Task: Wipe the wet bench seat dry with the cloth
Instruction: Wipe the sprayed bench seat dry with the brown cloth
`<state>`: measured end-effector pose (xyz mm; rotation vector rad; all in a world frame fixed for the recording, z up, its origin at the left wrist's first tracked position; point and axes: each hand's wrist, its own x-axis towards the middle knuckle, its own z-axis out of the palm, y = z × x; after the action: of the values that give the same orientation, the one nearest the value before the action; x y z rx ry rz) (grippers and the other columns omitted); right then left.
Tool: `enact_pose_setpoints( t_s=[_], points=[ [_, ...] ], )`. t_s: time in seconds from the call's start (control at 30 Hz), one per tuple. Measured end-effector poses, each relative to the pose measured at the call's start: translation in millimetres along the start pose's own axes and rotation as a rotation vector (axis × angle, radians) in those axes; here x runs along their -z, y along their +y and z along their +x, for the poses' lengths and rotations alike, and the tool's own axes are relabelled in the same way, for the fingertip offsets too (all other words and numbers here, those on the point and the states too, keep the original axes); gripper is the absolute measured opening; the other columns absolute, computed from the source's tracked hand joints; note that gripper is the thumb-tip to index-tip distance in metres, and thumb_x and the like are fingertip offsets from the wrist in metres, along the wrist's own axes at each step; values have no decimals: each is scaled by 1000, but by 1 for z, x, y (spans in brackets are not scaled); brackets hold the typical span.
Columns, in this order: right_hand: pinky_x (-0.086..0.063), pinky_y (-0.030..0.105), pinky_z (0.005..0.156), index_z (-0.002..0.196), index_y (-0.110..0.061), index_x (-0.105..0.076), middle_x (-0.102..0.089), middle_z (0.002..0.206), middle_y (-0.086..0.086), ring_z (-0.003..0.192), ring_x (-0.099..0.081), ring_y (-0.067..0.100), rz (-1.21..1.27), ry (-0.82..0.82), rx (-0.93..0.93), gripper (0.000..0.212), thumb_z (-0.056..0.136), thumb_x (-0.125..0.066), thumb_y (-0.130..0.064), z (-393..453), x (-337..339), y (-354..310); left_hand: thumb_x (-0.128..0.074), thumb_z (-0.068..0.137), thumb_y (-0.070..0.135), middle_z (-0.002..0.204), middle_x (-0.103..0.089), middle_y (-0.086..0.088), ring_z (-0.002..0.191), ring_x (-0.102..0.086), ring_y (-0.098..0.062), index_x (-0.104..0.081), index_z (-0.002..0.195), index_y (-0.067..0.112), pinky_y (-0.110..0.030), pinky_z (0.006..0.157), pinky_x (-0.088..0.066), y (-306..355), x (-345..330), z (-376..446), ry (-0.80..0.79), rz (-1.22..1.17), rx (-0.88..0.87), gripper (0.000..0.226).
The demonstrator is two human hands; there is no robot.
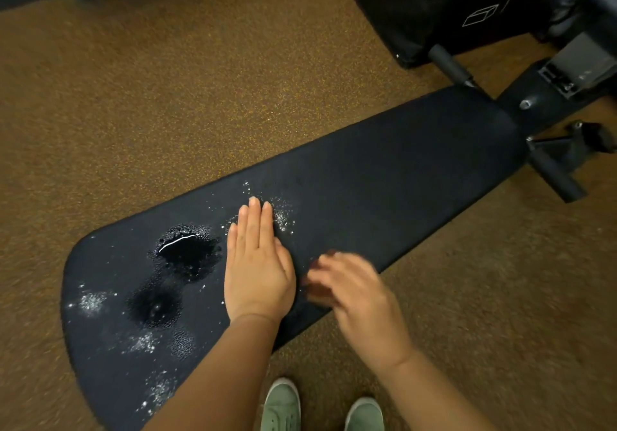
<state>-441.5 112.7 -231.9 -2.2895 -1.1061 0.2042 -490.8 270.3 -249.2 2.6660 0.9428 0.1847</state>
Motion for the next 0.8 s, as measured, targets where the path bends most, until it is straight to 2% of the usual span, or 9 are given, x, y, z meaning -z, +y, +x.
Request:
enact_pose_setpoints(
  t_s=[0.13,0.23,0.33,0.43,0.5,0.57,0.63,0.7,0.8],
  points=[
    [-36,23,108,109,-21,-69,-63,122,-3,121,-51,15,-42,-88,135,45,74,-54,5,-36,29,22,-17,91,26,156,-18,-6,144,-11,-20,-26,147,9,-33,117,-1,0,0,0,-1,6,-10,59],
    [-27,15,110,110,-18,-70,-65,119,0,118,-53,18,-141,27,-72,55,64,-67,13,-6,48,49,-15,92,27,156,-17,-6,145,-9,-20,-24,148,9,-32,117,0,0,0,-1,4,10,-9,60],
    [-21,9,109,108,-16,-70,-67,114,2,113,-50,15,-94,131,-233,55,62,-67,15,30,25,27,-15,91,27,157,-16,-6,145,-8,-19,-23,148,9,-33,117,-1,-1,-1,-1,0,10,-12,60],
    [-30,20,110,108,-17,-70,-65,118,1,118,-51,17,-33,21,-62,51,65,-64,10,5,0,-4,-15,91,27,157,-16,-6,145,-8,-20,-23,148,9,-34,117,-3,-2,0,-1,-13,5,-20,61],
    [-42,26,104,107,-19,-70,-65,119,-1,118,-53,16,-33,-78,98,45,68,-64,3,-23,11,-1,-15,92,27,157,-16,-6,145,-8,-20,-23,148,9,-34,117,-3,-3,1,-1,-16,6,-23,60],
    [-46,25,99,107,-22,-70,-65,119,-4,117,-51,10,-95,-127,151,49,66,-67,4,-24,35,21,-16,92,27,157,-16,-6,145,-8,-20,-23,148,9,-34,117,-3,-2,2,-1,-21,11,-27,59],
    [-33,13,105,108,-23,-70,-65,117,-4,116,-49,6,-141,-63,28,55,63,-70,10,-2,50,41,-16,92,27,157,-16,-6,145,-8,-20,-23,148,9,-34,117,-4,-3,2,-1,-22,3,-24,59],
    [-23,4,104,106,-18,-71,-68,112,0,111,-54,12,-151,46,-151,57,60,-71,15,27,47,45,-18,92,26,157,-17,-6,145,-9,-20,-24,148,9,-35,117,-5,-3,2,-1,-27,0,-23,59],
    [-29,11,103,105,-15,-72,-68,109,2,108,-54,16,-65,127,-241,55,59,-69,15,43,19,16,-20,92,25,156,-19,-7,144,-11,-21,-26,147,8,-35,117,-6,-4,1,-1,-29,1,-24,58]
  ],
)
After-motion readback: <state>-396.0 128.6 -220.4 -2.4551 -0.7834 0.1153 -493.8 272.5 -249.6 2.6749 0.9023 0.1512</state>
